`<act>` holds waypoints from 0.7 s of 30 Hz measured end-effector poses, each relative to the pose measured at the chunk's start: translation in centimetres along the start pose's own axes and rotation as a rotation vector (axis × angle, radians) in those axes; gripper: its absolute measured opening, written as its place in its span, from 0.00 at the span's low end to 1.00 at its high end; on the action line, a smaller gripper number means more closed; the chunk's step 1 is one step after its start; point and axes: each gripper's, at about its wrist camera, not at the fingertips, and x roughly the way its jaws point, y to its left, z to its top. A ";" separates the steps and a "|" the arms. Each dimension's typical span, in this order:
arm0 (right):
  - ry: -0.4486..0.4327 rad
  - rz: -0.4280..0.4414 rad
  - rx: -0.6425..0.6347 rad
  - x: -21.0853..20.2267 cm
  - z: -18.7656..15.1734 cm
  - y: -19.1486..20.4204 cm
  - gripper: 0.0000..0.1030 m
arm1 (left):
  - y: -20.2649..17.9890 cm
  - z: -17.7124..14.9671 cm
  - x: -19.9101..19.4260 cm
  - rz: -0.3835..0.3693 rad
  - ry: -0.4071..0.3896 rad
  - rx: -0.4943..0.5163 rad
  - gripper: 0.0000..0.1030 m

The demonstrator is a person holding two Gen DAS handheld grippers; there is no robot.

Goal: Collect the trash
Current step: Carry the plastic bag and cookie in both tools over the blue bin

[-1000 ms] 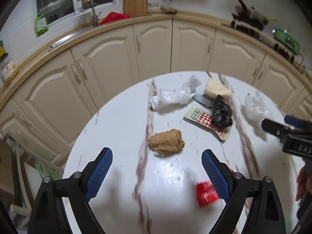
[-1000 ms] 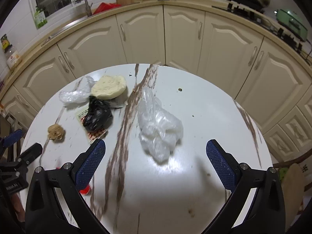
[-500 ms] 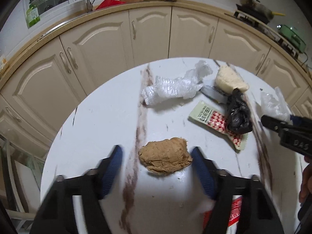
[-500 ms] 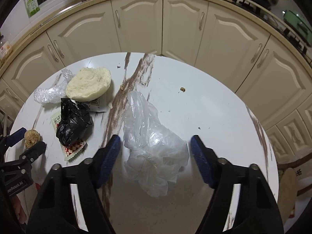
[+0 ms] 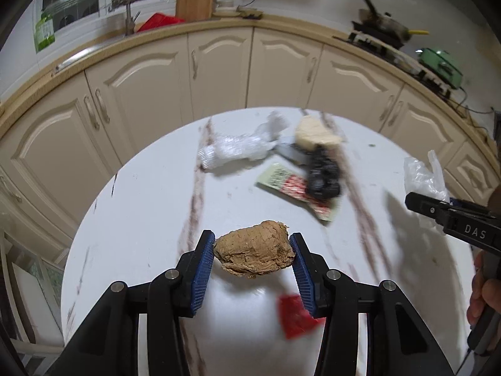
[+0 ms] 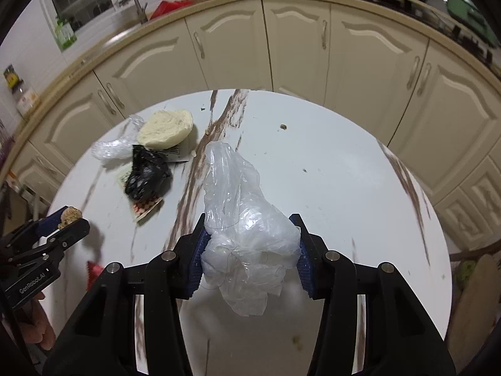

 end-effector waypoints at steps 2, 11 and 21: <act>-0.018 0.034 0.024 -1.6 -0.9 -0.9 0.45 | -0.9 -0.7 -1.5 -0.029 -0.013 0.008 0.43; -0.101 0.128 0.122 -9.3 -6.7 -5.4 0.45 | -7.9 -6.7 -9.6 -0.119 -0.058 0.126 0.43; -0.212 0.099 0.203 -17.6 -14.1 -11.6 0.46 | -19.7 -12.0 -14.8 -0.253 -0.056 0.269 0.43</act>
